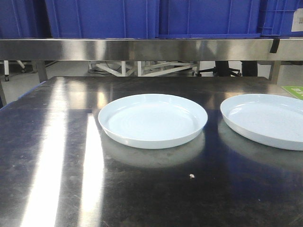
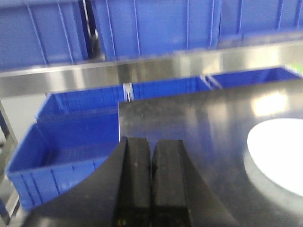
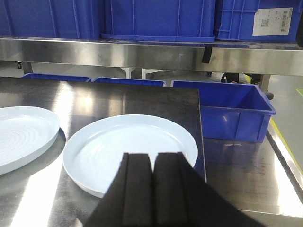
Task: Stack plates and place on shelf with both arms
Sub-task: 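Grasp the rim of the other white plate with the right gripper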
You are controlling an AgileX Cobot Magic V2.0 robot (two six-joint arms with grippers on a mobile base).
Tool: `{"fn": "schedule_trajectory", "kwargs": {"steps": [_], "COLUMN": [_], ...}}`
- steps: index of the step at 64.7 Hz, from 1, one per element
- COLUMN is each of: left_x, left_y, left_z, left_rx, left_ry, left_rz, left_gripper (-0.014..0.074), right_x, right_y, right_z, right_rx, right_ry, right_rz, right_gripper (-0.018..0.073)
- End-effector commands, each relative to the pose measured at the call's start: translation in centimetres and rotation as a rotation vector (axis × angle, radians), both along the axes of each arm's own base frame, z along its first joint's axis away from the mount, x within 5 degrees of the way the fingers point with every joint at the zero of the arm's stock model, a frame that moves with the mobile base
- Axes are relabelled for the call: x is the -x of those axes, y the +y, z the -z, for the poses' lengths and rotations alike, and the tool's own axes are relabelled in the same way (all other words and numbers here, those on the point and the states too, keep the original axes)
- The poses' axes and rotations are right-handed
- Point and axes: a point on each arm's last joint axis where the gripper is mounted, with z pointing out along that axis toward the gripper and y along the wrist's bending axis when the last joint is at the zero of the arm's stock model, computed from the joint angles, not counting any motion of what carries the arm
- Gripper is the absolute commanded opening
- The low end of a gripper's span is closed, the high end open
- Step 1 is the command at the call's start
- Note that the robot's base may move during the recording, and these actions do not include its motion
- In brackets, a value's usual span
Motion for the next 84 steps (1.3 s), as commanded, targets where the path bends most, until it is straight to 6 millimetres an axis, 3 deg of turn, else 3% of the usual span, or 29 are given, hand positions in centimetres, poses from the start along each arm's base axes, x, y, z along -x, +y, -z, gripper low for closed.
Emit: {"fn": "schedule_trajectory", "kwargs": {"steps": [1, 11, 56, 66, 84], "left_x": [0.8, 1.8, 1.7, 1.7, 1.7], "left_y": [0.3, 0.5, 0.5, 0.5, 0.5], "left_z": [-2.0, -2.5, -2.4, -2.4, -2.4], "left_rx": [0.038, 0.052, 0.051, 0.051, 0.051], "left_ry": [-0.164, -0.227, -0.223, -0.223, -0.223], "left_rz": [-0.01, -0.01, -0.01, -0.01, -0.01], "left_gripper": [0.0082, 0.0082, 0.0082, 0.0082, 0.0082], "right_x": [0.2, 0.2, 0.2, 0.6, -0.6], "right_y": [-0.1, -0.1, -0.1, -0.2, 0.3], "right_z": [-0.8, -0.8, -1.1, -3.3, -6.6], "right_rx": [0.0, 0.0, 0.005, -0.018, -0.033], "right_ry": [-0.106, -0.106, -0.13, -0.211, 0.074], "right_rz": [0.01, 0.01, 0.013, 0.014, -0.024], "right_gripper": [0.0048, 0.0048, 0.0048, 0.0048, 0.0048]}}
